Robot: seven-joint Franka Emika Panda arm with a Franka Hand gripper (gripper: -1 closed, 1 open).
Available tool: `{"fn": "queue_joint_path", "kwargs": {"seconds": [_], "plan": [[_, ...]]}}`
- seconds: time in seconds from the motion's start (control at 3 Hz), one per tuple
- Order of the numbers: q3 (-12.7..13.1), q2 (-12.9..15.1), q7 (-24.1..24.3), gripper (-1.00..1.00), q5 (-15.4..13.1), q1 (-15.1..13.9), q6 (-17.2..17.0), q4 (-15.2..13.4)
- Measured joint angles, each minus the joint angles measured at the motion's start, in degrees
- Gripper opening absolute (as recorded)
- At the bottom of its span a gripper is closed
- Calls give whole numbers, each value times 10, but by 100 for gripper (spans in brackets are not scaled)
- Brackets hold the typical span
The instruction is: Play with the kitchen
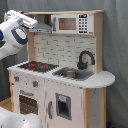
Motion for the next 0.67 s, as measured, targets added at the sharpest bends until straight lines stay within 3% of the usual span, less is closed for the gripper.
{"fn": "queue_joint_path", "kwargs": {"seconds": [0.67], "plan": [[-3, -76, 115, 100, 0, -48, -13, -1]]}}
